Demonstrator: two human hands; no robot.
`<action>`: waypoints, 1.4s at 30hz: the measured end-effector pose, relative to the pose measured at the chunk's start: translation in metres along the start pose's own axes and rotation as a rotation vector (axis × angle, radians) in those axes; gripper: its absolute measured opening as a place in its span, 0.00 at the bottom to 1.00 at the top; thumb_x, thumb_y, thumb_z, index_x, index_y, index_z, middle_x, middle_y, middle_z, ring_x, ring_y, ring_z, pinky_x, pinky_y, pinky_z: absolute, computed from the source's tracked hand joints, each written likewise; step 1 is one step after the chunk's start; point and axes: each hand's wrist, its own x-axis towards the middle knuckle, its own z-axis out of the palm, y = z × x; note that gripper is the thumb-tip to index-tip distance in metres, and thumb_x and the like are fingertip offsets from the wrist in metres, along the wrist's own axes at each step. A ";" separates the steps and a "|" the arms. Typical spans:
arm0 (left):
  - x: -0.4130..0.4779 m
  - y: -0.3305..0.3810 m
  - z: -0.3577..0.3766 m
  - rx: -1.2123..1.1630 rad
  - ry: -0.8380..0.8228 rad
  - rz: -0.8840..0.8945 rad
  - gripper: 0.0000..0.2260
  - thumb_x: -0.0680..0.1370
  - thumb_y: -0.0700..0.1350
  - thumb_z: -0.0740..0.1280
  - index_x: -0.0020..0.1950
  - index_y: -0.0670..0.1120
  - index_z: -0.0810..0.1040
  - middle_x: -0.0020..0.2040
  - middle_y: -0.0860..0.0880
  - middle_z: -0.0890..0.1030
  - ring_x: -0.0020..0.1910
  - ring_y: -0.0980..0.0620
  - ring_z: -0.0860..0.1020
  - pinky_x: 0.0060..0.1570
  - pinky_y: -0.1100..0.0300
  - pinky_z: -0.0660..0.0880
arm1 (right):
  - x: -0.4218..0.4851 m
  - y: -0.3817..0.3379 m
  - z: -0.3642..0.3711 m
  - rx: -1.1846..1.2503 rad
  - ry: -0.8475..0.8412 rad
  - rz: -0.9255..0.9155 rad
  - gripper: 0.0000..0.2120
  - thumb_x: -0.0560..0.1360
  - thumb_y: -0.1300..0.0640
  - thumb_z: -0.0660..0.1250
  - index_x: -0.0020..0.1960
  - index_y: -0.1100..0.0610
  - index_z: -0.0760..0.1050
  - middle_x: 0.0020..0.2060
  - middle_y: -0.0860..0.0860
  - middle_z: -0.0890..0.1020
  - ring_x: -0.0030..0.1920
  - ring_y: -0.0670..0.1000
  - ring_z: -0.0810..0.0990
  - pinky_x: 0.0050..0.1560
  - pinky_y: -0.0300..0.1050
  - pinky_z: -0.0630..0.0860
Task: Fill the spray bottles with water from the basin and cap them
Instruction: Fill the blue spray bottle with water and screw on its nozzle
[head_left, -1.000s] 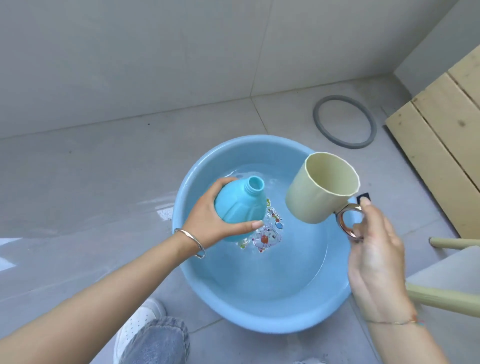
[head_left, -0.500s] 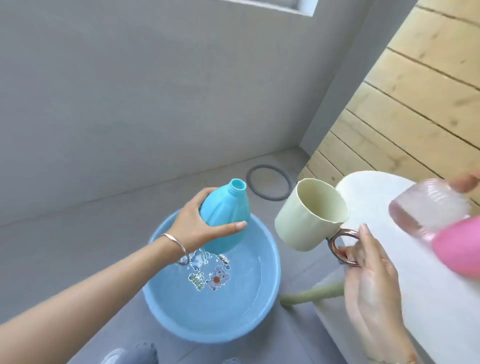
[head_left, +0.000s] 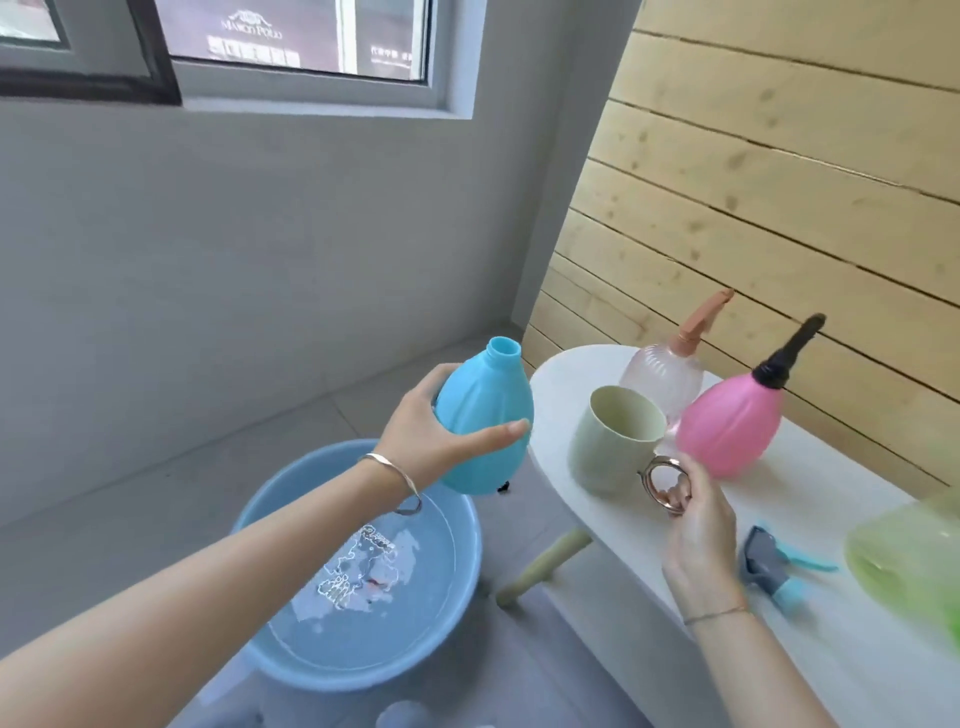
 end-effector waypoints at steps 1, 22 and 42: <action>-0.002 0.002 0.007 0.002 -0.010 0.007 0.34 0.54 0.63 0.78 0.58 0.58 0.75 0.49 0.57 0.83 0.46 0.59 0.82 0.41 0.65 0.78 | 0.000 0.001 -0.003 -0.004 0.014 0.006 0.17 0.75 0.59 0.66 0.30 0.50 0.66 0.24 0.42 0.65 0.32 0.46 0.62 0.38 0.40 0.59; -0.033 0.017 0.128 0.066 -0.258 0.079 0.36 0.54 0.65 0.77 0.59 0.57 0.73 0.51 0.56 0.80 0.50 0.58 0.81 0.48 0.62 0.80 | 0.025 -0.046 -0.162 -1.011 -0.228 -0.218 0.15 0.68 0.52 0.77 0.48 0.58 0.77 0.44 0.50 0.79 0.46 0.52 0.76 0.45 0.43 0.69; -0.043 -0.016 0.224 0.080 -0.351 0.081 0.38 0.55 0.67 0.75 0.61 0.54 0.72 0.53 0.56 0.79 0.53 0.59 0.79 0.52 0.60 0.77 | -0.006 -0.108 -0.194 -0.214 -0.126 -0.172 0.04 0.76 0.59 0.67 0.50 0.53 0.78 0.43 0.47 0.81 0.44 0.43 0.79 0.49 0.31 0.74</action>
